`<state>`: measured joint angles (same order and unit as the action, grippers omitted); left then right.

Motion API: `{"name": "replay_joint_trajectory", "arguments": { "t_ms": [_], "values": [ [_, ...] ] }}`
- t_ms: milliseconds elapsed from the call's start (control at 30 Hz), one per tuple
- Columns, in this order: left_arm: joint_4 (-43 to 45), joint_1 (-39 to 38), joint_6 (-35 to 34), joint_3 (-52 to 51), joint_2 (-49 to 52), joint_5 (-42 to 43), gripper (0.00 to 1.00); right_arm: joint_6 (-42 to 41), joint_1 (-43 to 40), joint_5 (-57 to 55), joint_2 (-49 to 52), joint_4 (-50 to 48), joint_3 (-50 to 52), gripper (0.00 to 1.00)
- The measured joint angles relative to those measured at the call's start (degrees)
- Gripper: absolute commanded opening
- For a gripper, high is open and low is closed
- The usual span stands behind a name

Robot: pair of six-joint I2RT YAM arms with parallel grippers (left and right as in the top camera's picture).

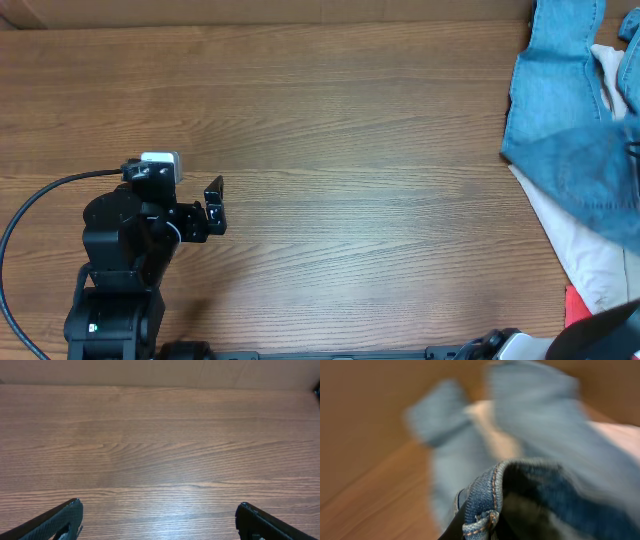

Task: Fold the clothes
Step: 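Reach the right gripper into the clothes pile and grasp the blue jeans, then pull the blue jeans leftward out of the pile with the right gripper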

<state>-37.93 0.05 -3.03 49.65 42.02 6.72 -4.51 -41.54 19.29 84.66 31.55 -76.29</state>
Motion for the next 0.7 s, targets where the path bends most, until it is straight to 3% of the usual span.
{"name": "replay_joint_trajectory", "arguments": {
  "t_ms": [233, 467, 700],
  "values": [
    [0.9, 0.0, 0.0, 0.0, 0.0, 0.0, 1.00, 0.0, 21.5, -0.2, -8.7, 3.9, -0.2, 0.05],
    [2.3, 0.0, 0.0, 0.0, 0.0, 0.0, 1.00, -0.6, 43.2, -7.4, -10.4, 4.0, -0.2, 0.05],
    [3.7, 0.0, 0.0, 0.0, 0.0, 0.0, 1.00, -2.1, 59.0, -16.2, -8.7, -4.1, -0.2, 0.05]
  ]
}}
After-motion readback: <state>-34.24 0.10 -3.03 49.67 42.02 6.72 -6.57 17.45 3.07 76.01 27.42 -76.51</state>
